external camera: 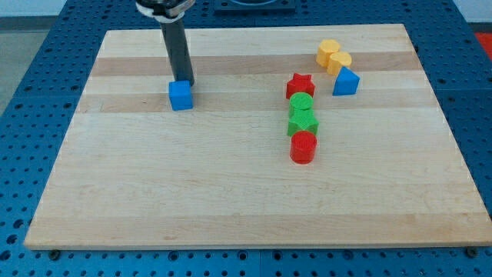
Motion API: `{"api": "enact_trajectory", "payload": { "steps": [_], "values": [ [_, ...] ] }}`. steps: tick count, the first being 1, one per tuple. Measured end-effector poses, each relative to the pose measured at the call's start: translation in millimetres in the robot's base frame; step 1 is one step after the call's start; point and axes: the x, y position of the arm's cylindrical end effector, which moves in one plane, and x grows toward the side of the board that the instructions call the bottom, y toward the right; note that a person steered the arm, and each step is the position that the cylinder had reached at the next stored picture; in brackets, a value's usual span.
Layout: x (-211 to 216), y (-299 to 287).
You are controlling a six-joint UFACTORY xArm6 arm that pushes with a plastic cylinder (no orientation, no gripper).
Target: Move the blue triangle closer to the blue cube
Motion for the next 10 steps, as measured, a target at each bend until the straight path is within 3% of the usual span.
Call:
{"api": "enact_trajectory", "payload": {
  "steps": [2,5,7,10],
  "values": [
    [2,19],
    [2,148],
    [-11,178],
    [-109,176]
  ]
}}
